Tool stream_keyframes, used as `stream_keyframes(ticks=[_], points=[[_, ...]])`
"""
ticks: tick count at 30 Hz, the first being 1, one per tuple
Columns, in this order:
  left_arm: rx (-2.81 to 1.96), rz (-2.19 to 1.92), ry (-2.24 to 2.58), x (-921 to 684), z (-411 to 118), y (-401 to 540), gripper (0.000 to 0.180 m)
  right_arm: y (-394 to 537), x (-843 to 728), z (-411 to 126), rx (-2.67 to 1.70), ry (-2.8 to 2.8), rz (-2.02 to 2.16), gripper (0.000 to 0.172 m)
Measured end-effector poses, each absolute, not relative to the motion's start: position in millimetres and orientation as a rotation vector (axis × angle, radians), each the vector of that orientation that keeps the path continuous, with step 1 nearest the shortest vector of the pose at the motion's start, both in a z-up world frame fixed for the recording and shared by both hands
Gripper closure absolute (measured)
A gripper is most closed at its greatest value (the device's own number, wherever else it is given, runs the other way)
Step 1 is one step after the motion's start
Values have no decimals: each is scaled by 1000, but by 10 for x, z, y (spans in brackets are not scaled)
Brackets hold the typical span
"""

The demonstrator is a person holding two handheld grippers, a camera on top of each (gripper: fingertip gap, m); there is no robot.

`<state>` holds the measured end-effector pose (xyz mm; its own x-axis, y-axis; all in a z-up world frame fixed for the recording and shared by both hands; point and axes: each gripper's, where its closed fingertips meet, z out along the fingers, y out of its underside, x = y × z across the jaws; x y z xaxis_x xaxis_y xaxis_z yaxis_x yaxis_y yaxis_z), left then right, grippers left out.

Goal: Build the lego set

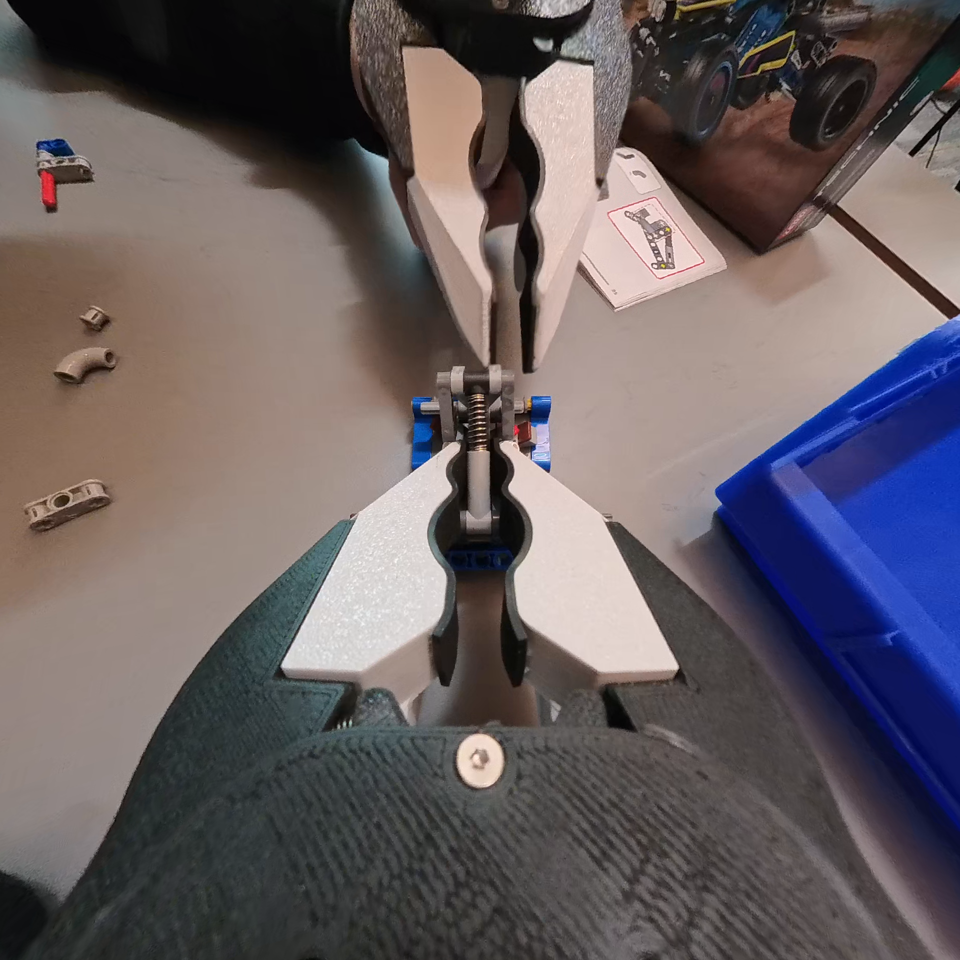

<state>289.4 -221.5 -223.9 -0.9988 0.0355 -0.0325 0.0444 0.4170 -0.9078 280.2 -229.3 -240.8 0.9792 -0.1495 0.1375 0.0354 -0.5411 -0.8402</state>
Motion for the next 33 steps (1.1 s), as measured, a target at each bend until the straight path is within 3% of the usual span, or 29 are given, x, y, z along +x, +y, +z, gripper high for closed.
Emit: stream_keyframes(ticks=[13,22,33], points=[[142,-1624,2607,2867,-2282,-2233,170,-2291,2793,-2408,-2130,66,-258,167],[266,-1459,2671,2884,-2402,-2106,149,-2333,2786,-2408,-2131,80,-246,167],[178,-1512,2659,2829,-2404,-2247,155,-2350,2740,-2407,-2130,53,-246,167]])
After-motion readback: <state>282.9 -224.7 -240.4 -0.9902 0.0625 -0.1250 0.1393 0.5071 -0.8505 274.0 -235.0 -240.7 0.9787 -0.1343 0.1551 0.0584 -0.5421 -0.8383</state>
